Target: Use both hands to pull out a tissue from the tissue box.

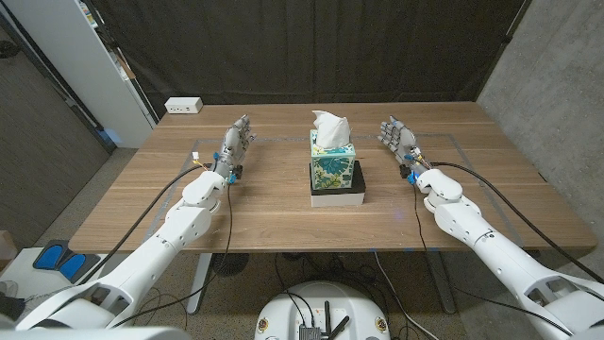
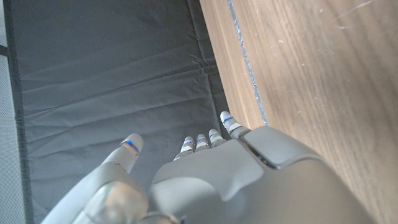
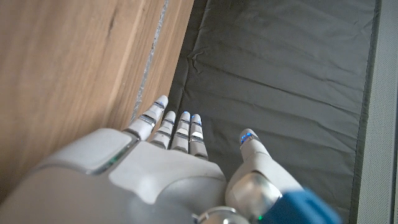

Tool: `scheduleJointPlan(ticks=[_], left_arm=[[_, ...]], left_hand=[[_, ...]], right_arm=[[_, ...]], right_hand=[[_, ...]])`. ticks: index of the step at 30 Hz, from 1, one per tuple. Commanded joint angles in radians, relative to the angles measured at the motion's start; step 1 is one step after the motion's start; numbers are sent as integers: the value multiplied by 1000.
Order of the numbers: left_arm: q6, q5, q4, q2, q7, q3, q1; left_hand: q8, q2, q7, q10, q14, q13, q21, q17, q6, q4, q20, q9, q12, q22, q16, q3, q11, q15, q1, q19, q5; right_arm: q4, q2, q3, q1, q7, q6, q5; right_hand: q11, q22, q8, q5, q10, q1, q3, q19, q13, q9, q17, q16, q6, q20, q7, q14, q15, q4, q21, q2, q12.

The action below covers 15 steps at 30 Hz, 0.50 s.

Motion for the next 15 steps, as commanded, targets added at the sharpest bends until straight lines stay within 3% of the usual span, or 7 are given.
scheduleJointPlan(ticks=[1,15], left_arm=[[-37,11,-36,-4,44,-16,28],[-50,22,7,-14,31,-10,1]], left_hand=[[5,103,2,-31,-47,4,4,2,-9,0,2,5,5,2,6,9,-1,-8,1,-3,6],[7,100,4,-25,-43,4,1,2,-8,1,-1,5,7,2,7,11,-4,-10,-1,2,6]], right_arm=[[272,56,-34,160,61,40,-32],[280,55,-24,163,43,83,-45]], right_hand=[[1,2,1,5,1,-10,1,3,3,4,5,5,5,-7,-2,-3,-22,8,2,34,3],[2,2,1,5,10,-10,0,7,2,4,-6,1,13,-5,2,7,-20,3,0,23,3]])
